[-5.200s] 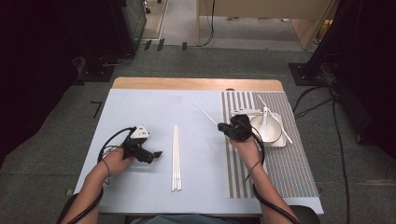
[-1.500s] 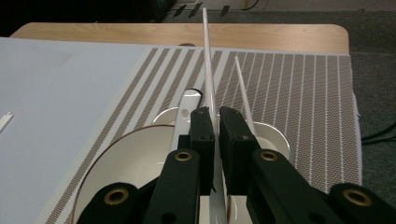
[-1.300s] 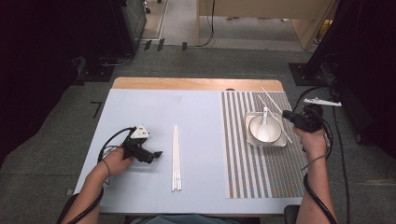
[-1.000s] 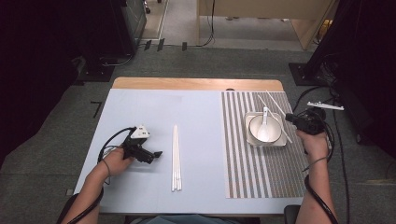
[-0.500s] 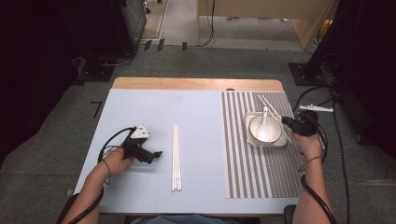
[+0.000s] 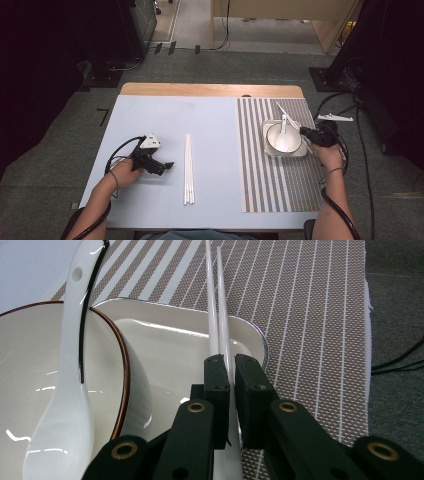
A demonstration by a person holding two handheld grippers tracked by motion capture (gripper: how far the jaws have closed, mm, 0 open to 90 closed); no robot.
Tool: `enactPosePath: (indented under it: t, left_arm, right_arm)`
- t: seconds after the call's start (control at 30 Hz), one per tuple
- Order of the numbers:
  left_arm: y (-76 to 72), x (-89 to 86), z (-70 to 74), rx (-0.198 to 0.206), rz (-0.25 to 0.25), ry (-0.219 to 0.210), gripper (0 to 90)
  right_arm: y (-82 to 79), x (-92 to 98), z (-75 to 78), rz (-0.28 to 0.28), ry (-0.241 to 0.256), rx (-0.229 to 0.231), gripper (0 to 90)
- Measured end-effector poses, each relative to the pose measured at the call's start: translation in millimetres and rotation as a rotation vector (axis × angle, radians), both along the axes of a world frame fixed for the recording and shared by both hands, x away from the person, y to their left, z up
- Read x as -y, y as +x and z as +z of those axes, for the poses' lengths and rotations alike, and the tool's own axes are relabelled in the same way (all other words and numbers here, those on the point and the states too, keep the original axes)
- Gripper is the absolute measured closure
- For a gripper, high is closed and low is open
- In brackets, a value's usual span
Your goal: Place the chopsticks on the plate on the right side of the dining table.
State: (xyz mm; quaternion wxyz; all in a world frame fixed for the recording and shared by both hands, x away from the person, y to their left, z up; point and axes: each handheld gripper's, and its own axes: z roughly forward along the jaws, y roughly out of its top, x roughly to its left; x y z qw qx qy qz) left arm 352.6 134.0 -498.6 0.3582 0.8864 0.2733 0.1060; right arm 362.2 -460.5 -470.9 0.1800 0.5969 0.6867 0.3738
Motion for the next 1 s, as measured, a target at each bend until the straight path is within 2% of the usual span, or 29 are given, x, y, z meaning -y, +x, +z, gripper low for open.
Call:
enactPosePath:
  t: [1.0]
  left_arm:
    - [0.0, 0.1, 0.0, 0.000, 0.001, 0.000, 0.0]
  right_arm:
    - [-0.5, 4.7, -3.0, -0.019, 0.044, 0.008, 82.7]
